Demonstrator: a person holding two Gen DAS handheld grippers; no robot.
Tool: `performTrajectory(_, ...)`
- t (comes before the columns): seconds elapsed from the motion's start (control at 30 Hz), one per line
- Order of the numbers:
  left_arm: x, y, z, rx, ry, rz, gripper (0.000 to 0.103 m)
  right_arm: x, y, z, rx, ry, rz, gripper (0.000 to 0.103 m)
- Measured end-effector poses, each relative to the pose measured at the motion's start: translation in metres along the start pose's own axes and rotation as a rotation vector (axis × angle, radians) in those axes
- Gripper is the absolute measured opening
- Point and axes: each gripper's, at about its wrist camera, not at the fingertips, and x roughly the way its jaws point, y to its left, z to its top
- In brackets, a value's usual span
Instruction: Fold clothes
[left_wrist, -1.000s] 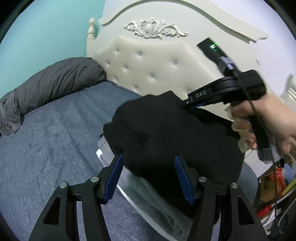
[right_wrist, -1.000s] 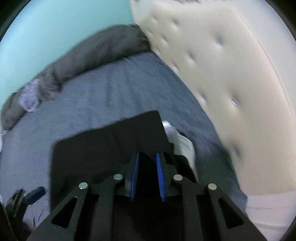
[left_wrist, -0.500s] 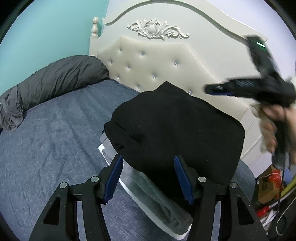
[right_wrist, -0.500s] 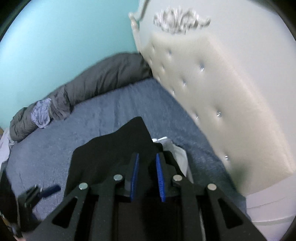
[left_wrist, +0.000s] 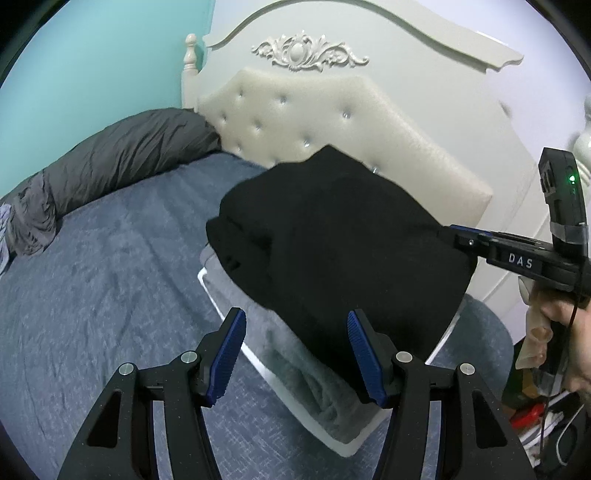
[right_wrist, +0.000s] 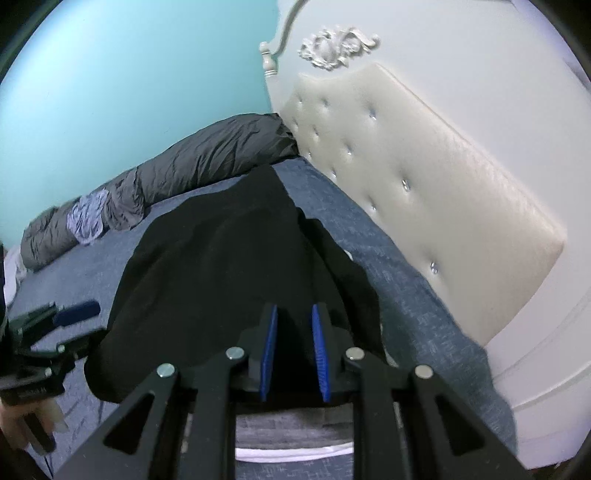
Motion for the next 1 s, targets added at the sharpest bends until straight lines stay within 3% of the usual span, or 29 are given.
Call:
performTrajectory(0.2,-0.003,0.004,-0.005,-0.038,-0.002,0.012,0.061,-0.004,-0.006,-0.012,0.079,-0.024,0.001,0.018)
performTrajectory(0.43,-0.043,0.012,0.000,-0.073,-0.059,0.058,0.061,-0.052,0.007,-0.006,0.121,-0.115,0.025,0.018)
performTrajectory(1.0,-0.150,0.019,-0.025,-0.109,-0.109,0.083,0.062,-0.133,0.057,-0.043,0.124,-0.130,0.044,0.022)
